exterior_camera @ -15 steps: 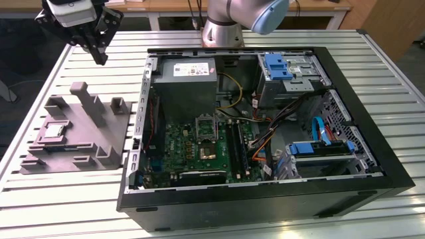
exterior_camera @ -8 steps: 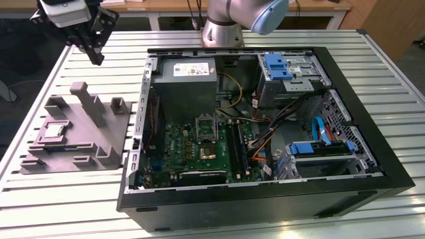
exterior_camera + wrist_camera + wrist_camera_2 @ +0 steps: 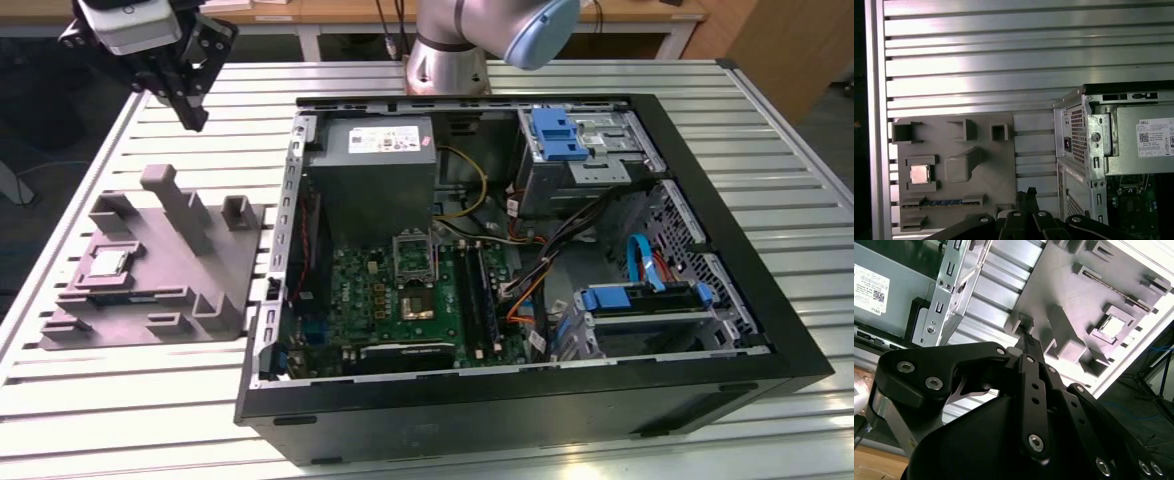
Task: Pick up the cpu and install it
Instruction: 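Reach for the cpu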
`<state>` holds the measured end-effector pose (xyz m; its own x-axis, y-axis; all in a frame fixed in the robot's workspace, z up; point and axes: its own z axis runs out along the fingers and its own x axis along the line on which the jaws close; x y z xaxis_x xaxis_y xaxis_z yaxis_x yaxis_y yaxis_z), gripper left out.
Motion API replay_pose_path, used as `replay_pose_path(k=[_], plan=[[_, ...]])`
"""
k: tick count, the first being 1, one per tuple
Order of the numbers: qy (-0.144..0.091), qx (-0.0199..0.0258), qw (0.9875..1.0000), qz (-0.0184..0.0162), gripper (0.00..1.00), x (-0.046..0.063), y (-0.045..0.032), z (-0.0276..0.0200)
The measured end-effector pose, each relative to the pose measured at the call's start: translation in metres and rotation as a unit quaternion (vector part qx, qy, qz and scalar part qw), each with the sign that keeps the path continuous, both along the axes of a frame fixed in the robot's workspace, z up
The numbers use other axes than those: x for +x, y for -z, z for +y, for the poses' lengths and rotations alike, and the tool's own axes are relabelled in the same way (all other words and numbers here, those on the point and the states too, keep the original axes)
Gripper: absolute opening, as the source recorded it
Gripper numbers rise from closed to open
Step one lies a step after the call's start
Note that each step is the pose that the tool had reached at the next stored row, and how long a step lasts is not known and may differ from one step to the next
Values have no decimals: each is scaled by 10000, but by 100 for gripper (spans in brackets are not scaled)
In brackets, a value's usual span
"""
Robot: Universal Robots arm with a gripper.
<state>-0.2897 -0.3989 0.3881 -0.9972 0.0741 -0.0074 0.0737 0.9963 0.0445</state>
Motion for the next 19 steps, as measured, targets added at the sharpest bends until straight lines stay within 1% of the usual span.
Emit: replay_pose_path(k=[19], plan=[[-1, 0, 10000, 3, 11, -46, 4, 0]])
